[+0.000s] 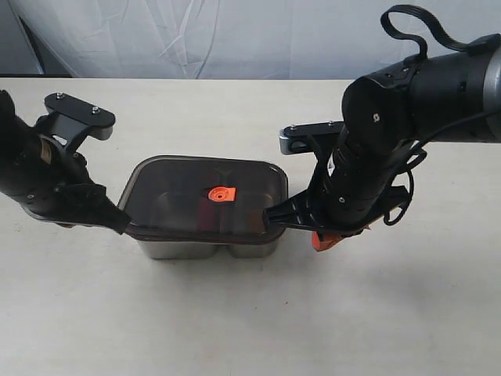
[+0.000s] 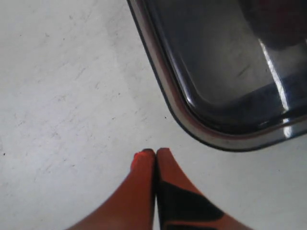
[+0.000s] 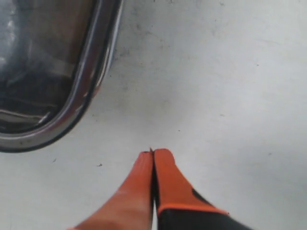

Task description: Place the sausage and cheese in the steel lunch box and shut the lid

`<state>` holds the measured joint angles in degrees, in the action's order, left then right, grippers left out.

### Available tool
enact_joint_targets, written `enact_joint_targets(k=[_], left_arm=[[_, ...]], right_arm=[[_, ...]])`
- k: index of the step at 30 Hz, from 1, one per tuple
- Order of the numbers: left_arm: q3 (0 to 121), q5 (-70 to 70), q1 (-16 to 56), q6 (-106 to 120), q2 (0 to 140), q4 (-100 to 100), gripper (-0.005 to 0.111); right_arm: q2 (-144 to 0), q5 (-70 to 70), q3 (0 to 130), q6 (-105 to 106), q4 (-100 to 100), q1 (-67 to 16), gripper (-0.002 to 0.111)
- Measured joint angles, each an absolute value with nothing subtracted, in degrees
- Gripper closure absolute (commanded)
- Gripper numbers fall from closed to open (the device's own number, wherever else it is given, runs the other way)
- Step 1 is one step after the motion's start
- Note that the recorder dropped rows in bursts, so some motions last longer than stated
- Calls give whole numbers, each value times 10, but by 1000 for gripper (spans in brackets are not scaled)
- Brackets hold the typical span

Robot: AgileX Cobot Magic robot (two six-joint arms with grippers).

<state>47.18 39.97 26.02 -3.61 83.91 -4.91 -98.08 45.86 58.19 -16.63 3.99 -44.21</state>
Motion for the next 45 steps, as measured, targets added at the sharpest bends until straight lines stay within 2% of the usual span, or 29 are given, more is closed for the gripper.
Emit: enact_joint_targets(k=[9, 18, 35, 45], left_arm=[[487, 387, 260, -27, 887, -48, 107], [488, 384, 258, 59, 889, 19, 107], [498, 400, 257, 65, 886, 43, 107], [518, 432, 257, 65, 873, 44, 107]], right_arm=[[-981, 459, 582, -167, 37, -442, 108], [-981, 458, 582, -167, 37, -442, 108], [-981, 443, 582, -167, 47, -442, 108], [-981, 419, 582, -98, 161, -442, 108]])
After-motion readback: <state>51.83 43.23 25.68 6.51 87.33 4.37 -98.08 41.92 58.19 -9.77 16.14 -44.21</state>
